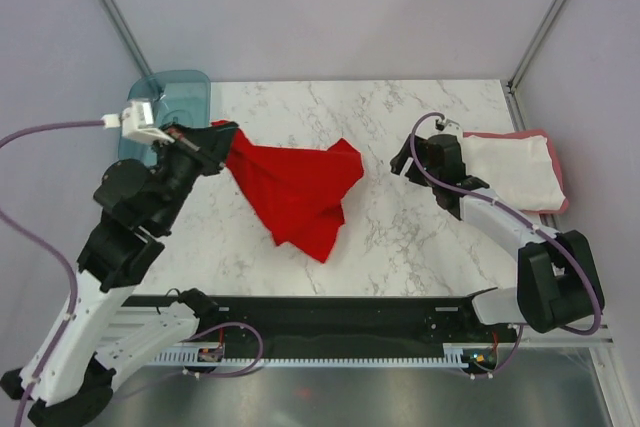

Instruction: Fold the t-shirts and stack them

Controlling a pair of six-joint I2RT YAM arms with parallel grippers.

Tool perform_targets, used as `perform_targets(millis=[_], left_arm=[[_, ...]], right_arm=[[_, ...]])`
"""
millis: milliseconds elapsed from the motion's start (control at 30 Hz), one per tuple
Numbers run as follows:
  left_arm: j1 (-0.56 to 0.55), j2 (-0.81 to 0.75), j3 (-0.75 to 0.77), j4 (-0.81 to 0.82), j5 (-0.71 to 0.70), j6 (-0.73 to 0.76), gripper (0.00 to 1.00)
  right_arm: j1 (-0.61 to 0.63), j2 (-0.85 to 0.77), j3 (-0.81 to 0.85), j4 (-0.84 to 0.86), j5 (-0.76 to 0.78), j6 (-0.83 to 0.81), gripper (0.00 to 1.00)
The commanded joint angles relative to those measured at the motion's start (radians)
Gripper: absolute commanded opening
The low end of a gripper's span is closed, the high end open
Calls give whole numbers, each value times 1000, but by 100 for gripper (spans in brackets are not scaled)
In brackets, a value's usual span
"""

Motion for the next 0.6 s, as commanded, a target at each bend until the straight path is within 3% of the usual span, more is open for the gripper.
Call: perform_targets(millis=[0,300,567], left_arm=[[120,-54,-78,-24,-93,36,2],[159,-108,-119,-56,-191,62,2],[159,-165,-182,-55,-288,62,2]], right_arm=[[5,23,-9,57,-64,15,86],[119,159,49,91,-112,1,85],[192,275,87,102,-156,35,75]])
